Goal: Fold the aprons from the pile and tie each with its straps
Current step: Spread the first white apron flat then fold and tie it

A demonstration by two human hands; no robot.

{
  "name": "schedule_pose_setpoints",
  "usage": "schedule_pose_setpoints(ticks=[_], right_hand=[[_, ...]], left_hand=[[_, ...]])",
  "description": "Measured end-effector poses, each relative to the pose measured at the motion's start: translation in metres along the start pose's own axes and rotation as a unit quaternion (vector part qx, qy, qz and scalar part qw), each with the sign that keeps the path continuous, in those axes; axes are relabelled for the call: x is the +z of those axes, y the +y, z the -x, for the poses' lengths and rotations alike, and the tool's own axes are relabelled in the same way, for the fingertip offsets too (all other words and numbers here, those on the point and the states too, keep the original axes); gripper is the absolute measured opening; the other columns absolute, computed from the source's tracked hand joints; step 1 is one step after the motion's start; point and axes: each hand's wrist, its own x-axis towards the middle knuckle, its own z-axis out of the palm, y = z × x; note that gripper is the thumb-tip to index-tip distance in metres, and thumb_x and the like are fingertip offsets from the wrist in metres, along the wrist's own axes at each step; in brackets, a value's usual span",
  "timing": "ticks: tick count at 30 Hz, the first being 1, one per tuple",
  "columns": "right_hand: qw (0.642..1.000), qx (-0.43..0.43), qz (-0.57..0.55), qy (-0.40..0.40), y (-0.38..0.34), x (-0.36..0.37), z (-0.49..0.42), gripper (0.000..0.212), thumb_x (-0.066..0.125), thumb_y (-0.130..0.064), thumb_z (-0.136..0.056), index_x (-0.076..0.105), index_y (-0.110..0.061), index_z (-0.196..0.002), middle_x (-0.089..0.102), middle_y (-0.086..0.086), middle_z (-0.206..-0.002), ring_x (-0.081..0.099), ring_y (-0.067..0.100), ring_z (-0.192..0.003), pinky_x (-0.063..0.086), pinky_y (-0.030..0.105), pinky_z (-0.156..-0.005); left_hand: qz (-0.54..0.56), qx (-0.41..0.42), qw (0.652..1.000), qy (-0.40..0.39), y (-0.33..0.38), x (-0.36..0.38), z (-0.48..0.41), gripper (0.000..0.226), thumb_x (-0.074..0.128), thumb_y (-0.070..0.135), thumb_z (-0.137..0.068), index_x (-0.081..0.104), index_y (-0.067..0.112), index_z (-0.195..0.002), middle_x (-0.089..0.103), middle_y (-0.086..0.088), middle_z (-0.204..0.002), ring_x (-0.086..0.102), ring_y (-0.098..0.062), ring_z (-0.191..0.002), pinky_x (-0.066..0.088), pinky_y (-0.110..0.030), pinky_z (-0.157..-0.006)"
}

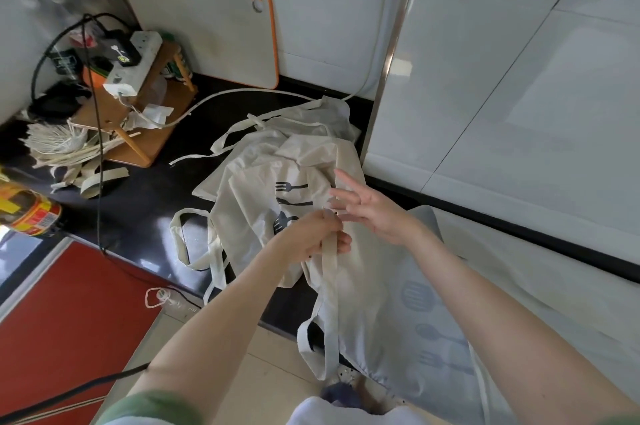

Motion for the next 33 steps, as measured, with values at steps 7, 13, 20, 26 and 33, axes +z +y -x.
schedule_pose_setpoints(ticks=[7, 13, 20, 26, 33], right_hand=[[0.96, 0.013, 0.281, -0.005, 0.011, 0.015, -0.014, 0.07, 0.041, 0.007, -0.091, 0.029, -0.03, -0.149, 0.027, -0.002, -0.155, 0.024, 0.011, -0.143, 0.022, 0.007, -0.097], [0.915, 0.055, 0.4, 0.022, 0.028, 0.024, -0.03, 0.091, 0.065, -0.02, -0.086, 0.005, -0.031, -0.154, -0.005, 0.0, -0.162, -0.001, 0.019, -0.149, 0.009, 0.033, -0.118], [0.891, 0.09, 0.445, 0.004, 0.06, 0.015, -0.034, 0.103, 0.071, -0.029, -0.084, -0.005, -0.034, -0.153, -0.02, -0.002, -0.16, -0.009, 0.019, -0.149, 0.0, 0.039, -0.119], [0.899, 0.046, 0.435, -0.011, 0.065, 0.029, -0.042, 0.092, 0.067, -0.021, -0.086, 0.006, -0.029, -0.155, -0.014, -0.004, -0.161, 0.001, 0.023, -0.149, 0.023, 0.037, -0.116], [0.908, -0.017, 0.413, 0.07, 0.054, 0.02, -0.032, 0.066, 0.049, -0.017, -0.097, 0.019, -0.031, -0.153, 0.006, -0.01, -0.161, 0.009, 0.016, -0.144, 0.015, 0.03, -0.115]], left_hand=[[-0.383, 0.073, 0.917, 0.079, 0.019, -0.053, 0.005, 0.017, 0.054, 0.019, -0.094, 0.066, 0.012, -0.104, 0.067, -0.006, -0.077, 0.064, -0.02, -0.066, 0.051, -0.032, -0.061], [-0.571, 0.019, 0.792, 0.214, 0.015, -0.089, 0.004, 0.041, 0.048, 0.006, -0.091, 0.047, 0.016, -0.131, 0.055, -0.008, -0.115, 0.051, -0.022, -0.098, 0.047, -0.032, -0.076], [-0.508, -0.097, 0.764, 0.386, 0.001, -0.13, 0.012, 0.031, 0.036, 0.027, -0.099, 0.051, 0.009, -0.079, 0.053, -0.005, -0.073, 0.053, -0.023, -0.067, 0.041, -0.031, -0.056], [-0.292, -0.06, 0.87, 0.394, 0.012, -0.134, 0.002, 0.027, 0.038, 0.011, -0.095, 0.051, -0.007, -0.111, 0.068, -0.016, -0.081, 0.066, -0.029, -0.066, 0.056, -0.034, -0.063], [-0.401, -0.012, 0.848, 0.346, 0.012, -0.06, -0.02, 0.06, 0.051, 0.016, -0.091, 0.019, -0.002, -0.139, 0.046, -0.023, -0.12, 0.049, -0.039, -0.114, 0.042, -0.037, -0.092]])
